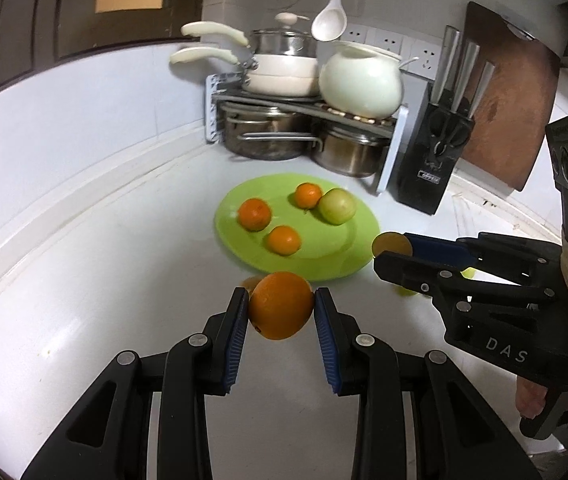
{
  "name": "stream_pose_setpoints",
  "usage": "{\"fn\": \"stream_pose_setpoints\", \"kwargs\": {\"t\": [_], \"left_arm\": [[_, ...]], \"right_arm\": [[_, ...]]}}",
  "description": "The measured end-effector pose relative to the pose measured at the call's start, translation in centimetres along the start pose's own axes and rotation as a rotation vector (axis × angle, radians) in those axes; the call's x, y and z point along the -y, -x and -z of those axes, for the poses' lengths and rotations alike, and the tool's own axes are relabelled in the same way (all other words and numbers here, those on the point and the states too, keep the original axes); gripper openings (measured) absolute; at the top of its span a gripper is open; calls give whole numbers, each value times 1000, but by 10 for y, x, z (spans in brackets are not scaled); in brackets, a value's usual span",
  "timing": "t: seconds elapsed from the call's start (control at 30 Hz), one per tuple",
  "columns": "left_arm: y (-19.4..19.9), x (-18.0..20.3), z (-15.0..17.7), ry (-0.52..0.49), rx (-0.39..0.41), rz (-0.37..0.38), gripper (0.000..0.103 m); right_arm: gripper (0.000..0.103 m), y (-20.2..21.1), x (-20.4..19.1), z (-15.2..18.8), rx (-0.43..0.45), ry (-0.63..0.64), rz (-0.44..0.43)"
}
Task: Organize fruits
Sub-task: 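Carry the orange with the left tool while the right tool carries the small brown fruit over the plate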
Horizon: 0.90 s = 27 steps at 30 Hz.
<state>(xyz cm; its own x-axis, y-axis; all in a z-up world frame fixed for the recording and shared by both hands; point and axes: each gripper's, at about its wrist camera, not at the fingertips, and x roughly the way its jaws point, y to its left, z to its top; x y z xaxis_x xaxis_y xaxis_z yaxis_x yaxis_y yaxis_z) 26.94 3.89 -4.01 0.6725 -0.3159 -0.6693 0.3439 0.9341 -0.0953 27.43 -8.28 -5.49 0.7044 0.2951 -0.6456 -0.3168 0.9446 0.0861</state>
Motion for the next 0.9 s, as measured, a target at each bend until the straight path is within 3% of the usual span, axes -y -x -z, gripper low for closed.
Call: {"fn": "stream_pose_setpoints", "kwargs": {"t": [0.37, 0.9], "left_arm": [[-29, 23, -34, -33, 7, 39, 34], [-100, 22, -71, -34, -51, 39, 34]], "right_arm": [[27, 2, 43, -16, 10, -81, 72], [27, -51, 89, -28, -97, -127, 47]]}}
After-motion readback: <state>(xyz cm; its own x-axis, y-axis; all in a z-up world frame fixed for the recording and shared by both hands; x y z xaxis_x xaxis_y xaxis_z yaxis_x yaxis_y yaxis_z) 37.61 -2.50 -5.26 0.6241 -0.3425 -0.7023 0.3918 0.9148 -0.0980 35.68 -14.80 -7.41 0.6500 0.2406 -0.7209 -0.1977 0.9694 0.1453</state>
